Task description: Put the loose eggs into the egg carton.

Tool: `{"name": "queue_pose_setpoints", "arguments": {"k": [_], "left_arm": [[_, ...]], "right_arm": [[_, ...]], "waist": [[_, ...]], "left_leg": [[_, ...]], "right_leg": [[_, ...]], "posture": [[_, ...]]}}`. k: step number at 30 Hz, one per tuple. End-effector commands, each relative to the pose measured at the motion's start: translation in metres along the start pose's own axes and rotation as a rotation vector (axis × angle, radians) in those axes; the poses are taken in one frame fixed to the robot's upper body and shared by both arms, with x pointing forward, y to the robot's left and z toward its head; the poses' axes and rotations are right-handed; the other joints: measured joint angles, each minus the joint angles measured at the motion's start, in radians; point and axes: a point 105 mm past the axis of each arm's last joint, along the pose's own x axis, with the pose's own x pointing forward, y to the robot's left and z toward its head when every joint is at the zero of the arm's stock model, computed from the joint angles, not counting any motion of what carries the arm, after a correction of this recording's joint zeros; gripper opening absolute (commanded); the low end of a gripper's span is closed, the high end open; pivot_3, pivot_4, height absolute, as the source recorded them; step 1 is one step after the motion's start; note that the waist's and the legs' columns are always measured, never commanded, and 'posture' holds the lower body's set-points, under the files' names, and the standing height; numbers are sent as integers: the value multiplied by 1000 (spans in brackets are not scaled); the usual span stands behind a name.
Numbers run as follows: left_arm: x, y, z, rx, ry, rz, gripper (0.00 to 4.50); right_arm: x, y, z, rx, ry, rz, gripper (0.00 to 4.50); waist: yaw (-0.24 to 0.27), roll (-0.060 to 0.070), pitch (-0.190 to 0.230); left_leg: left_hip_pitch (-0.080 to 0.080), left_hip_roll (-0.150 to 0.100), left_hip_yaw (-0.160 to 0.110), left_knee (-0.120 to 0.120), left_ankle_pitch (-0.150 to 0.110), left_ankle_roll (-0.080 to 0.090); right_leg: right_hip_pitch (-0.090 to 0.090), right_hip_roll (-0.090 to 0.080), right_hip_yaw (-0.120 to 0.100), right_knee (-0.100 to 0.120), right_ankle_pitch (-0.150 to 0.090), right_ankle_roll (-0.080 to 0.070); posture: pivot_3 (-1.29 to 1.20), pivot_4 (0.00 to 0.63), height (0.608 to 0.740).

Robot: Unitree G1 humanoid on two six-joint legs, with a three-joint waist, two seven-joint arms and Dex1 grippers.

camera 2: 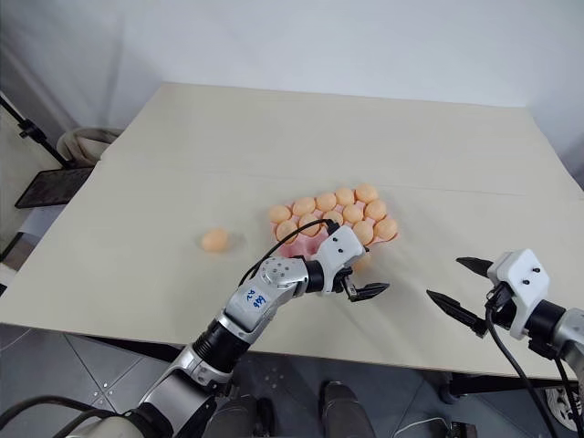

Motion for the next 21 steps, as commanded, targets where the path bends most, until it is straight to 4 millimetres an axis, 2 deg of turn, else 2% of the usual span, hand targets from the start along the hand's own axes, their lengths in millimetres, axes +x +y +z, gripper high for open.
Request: {"name": "queue_pose_setpoints", "arguments": {"k": [1,13,21], "left_arm": [[5,-6,-3,-15,13,-22,4473],[4,-15,-6,-17,54,-47,4473],[-4,-14,4,8,28,-29,4473]], "right_arm": [[-2,0,12,-24,-37,-10,4500],[-2,0,11,-20,-33,-12,4500],[-1,-1,10,-21,-33,-10,4500]], "waist": [[0,0,0],[0,0,0],[-1,0,0]], "left_leg": [[0,0,0,0,0,0],[0,0,0,0,0,0],[0,0,0,0,0,1]], "right_leg": [[0,0,0,0,0,0],[1,0,0,-1,0,-1],[1,0,0,-2,-1,-1]], "posture": [[0,150,740],[0,150,740],[0,150,740]]}}
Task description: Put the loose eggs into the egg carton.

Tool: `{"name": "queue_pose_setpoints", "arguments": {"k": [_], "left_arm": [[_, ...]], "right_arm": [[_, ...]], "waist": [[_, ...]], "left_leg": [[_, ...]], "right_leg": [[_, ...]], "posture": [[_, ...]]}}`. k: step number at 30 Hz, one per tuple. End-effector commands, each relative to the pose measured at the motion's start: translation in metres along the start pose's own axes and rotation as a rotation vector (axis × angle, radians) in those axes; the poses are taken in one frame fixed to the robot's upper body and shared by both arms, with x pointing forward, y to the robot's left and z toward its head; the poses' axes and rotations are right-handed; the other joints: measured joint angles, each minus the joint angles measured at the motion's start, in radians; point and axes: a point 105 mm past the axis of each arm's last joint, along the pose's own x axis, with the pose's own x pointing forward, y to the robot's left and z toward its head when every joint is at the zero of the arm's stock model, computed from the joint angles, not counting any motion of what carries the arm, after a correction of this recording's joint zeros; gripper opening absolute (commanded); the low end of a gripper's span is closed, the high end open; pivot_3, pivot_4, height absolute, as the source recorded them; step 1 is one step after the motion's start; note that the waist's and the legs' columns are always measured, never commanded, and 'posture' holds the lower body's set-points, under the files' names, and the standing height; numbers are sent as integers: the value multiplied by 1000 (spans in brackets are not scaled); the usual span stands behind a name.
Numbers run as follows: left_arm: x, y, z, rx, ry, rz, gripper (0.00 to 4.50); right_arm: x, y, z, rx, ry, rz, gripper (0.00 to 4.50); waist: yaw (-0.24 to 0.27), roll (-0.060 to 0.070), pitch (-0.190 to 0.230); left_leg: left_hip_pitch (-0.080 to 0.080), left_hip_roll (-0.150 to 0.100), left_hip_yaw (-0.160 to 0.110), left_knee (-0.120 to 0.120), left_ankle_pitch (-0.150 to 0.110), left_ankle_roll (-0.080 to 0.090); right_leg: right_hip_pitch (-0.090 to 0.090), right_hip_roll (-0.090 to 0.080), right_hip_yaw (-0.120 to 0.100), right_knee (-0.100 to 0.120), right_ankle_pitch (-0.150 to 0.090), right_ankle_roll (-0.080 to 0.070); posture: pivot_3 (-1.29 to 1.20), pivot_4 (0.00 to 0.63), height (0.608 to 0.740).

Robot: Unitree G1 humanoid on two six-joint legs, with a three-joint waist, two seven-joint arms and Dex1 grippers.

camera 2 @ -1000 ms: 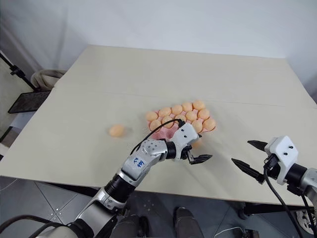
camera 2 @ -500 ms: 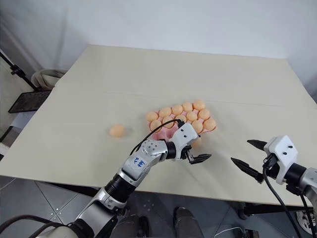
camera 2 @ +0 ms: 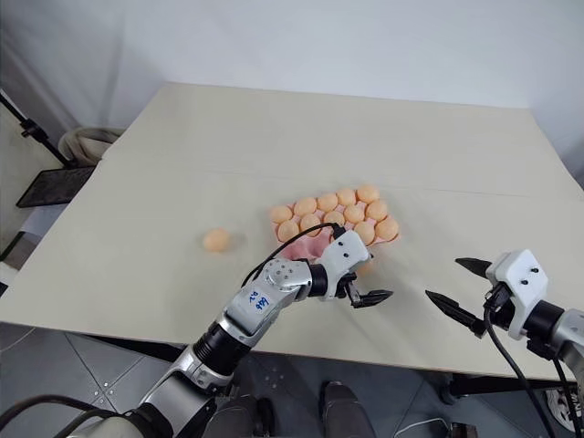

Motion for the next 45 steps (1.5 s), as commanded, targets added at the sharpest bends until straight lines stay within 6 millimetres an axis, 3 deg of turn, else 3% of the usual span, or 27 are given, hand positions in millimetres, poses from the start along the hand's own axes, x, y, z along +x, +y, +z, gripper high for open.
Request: {"name": "queue_pose_setpoints", "arguments": {"k": [1,10,19,31,45], "left_arm": [[-6,-2,5,9,-15,18,4473],[-28,3,27,1,-95,109,4473],[-38,16,8,-156,-12,238,4473],[-28,13,-4,-189,53,185,4473],[-3,26,-5,-128,54,166,4473]], "right_arm": [[-2,-2,10,-27,-33,-8,4500],[-4,-2,9,-26,-27,-8,4500],[-1,-3,8,-25,-31,2,4500],[1,0,7,-23,-37,4,4500],[0,4,7,-19,-39,-1,4500]], "waist": [[-1,0,0],[0,0,0],[0,0,0],[0,0,0],[1,0,0]], "left_leg": [[0,0,0,0,0,0],[0,0,0,-1,0,0],[0,0,0,0,0,0],[-1,0,0,0,0,0],[-1,0,-1,0,0,0]], "right_leg": [[0,0,0,0,0,0],[0,0,0,0,0,1],[0,0,0,0,0,0],[0,0,0,0,0,0],[-1,0,0,-1,0,0]], "posture": [[0,150,740],[0,150,740],[0,150,740],[0,150,740],[0,150,740]]}}
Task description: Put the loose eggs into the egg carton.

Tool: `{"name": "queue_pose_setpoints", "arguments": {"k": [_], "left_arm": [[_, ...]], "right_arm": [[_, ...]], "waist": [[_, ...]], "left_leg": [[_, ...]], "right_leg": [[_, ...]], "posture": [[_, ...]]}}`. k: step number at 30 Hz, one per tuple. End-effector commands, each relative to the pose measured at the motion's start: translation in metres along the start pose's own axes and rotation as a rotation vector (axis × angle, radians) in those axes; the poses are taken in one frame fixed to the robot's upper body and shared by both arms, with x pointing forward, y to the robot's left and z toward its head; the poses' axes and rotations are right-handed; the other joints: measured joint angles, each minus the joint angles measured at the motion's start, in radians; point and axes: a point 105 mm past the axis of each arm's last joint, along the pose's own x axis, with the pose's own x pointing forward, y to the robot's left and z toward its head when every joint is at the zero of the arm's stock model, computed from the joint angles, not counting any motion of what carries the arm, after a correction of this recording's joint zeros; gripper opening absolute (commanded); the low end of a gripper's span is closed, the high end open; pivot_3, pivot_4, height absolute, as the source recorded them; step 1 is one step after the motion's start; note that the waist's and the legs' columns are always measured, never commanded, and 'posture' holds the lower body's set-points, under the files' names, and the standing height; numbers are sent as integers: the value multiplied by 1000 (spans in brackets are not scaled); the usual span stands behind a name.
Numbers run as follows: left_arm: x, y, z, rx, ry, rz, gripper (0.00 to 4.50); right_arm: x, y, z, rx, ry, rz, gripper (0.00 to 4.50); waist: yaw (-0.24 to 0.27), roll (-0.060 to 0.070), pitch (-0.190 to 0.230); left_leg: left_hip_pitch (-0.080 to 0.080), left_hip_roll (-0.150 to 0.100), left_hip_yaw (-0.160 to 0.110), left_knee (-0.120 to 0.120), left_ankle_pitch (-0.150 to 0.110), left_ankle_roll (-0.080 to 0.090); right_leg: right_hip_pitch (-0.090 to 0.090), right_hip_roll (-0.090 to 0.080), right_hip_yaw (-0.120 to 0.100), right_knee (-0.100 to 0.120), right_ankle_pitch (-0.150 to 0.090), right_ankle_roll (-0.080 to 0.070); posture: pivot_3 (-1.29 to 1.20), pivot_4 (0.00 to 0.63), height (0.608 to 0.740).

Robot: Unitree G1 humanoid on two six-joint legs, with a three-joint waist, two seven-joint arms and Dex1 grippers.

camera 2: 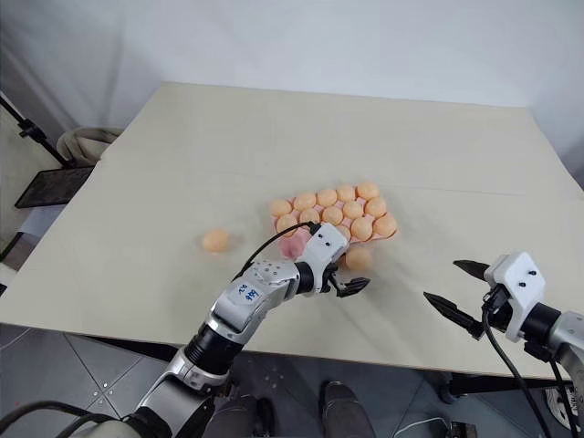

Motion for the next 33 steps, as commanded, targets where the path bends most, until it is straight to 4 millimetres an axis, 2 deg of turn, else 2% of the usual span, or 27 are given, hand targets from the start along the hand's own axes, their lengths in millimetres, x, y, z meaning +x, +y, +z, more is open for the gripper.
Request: {"name": "queue_pose_setpoints", "arguments": {"k": [1,11,14,19,21,25,28,32,33], "left_arm": [[8,-5,15,45,-52,-21,4473],[26,-7,17,69,-54,-35,4473],[29,-7,18,78,-54,-32,3902],[29,-11,23,89,-83,-50,2300],[28,-13,26,100,-99,-51,1826],[16,-17,40,112,-140,-70,1826],[-4,-19,63,126,-214,-72,1826],[-23,-9,78,113,-259,-19,1826],[-28,-1,79,114,-255,22,1826]], "right_arm": [[-1,1,10,-34,-34,-6,4500],[0,1,11,-35,-35,-13,4500],[-1,1,11,-36,-34,-14,4500],[-2,0,12,-36,-32,-19,4500],[-2,0,12,-36,-31,-21,4500],[-3,-1,12,-37,-30,-25,4500],[-4,-2,12,-36,-29,-27,4500],[-4,-2,11,-35,-29,-28,4500],[-4,-2,11,-34,-29,-28,4500]], "waist": [[0,0,0],[1,0,0],[0,0,0],[1,0,0],[1,0,0],[1,0,0],[0,0,0],[0,1,0],[0,1,0]], "left_leg": [[0,0,0,0,0,0],[-2,0,0,-1,-1,1],[-2,0,0,-1,-1,1],[-3,0,-1,-1,-1,1],[-3,0,-1,-1,-1,1],[-3,0,-1,-1,-1,1],[-3,0,-1,-1,-1,1],[-2,1,-1,-1,-1,1],[-2,1,-1,-1,-1,1]], "right_leg": [[0,0,0,0,0,0],[-1,0,-1,-3,1,2],[-1,0,-1,-4,2,3],[-1,0,-2,-4,2,3],[-1,0,-2,-4,2,3],[-1,0,-2,-4,2,3],[-1,0,-2,-4,2,3],[0,0,-2,-4,2,3],[0,0,-2,-4,2,3]], "posture": [[0,150,740],[0,150,740],[0,150,740],[0,150,740],[0,150,740],[0,150,740],[0,150,740],[0,150,740],[0,150,740]]}}
